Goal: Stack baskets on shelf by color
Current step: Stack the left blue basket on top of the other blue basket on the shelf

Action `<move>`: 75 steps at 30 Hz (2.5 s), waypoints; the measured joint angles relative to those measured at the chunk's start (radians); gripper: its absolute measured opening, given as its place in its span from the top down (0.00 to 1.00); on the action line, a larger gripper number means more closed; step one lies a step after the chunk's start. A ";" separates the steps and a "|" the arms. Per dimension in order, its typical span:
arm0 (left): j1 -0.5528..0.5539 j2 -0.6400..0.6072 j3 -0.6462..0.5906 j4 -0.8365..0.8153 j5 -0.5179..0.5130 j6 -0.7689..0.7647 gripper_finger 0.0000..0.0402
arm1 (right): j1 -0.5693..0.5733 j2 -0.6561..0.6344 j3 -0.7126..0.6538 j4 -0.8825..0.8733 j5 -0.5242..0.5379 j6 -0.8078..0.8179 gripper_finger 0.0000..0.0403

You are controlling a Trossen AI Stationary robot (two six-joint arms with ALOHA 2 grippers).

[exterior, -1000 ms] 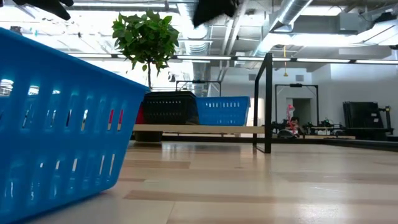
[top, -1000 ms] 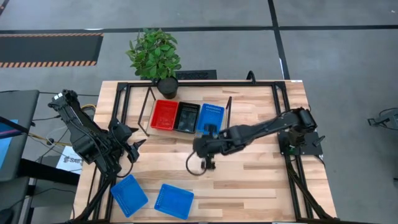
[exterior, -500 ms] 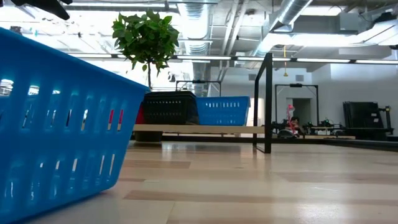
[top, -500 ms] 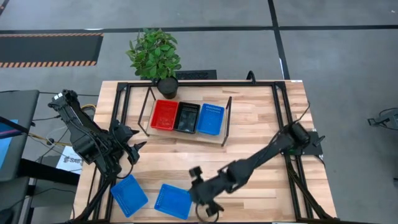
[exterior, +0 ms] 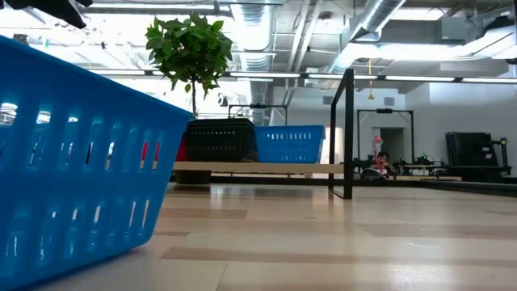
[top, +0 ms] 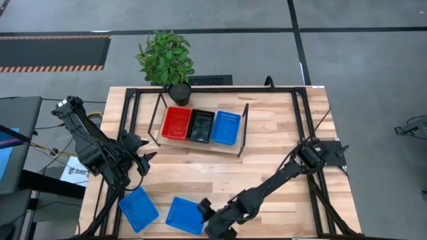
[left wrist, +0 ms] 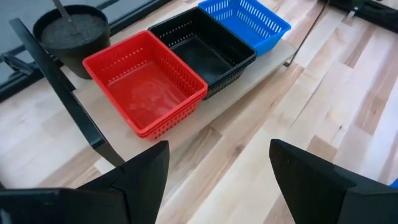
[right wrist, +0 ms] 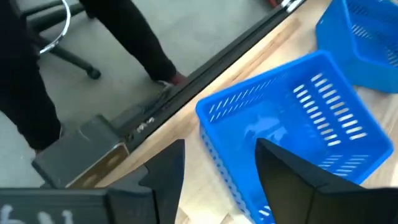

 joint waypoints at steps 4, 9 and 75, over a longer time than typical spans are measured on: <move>0.000 0.000 0.000 0.000 0.000 -0.028 0.34 | -0.011 0.017 0.002 -0.004 0.003 -0.003 0.45; 0.000 0.000 0.000 0.000 -0.001 -0.055 0.34 | -0.031 0.033 0.001 -0.025 0.004 -0.006 0.46; 0.000 0.000 0.000 -0.001 -0.074 0.059 0.34 | -0.389 -0.255 0.106 -0.945 0.598 0.516 0.97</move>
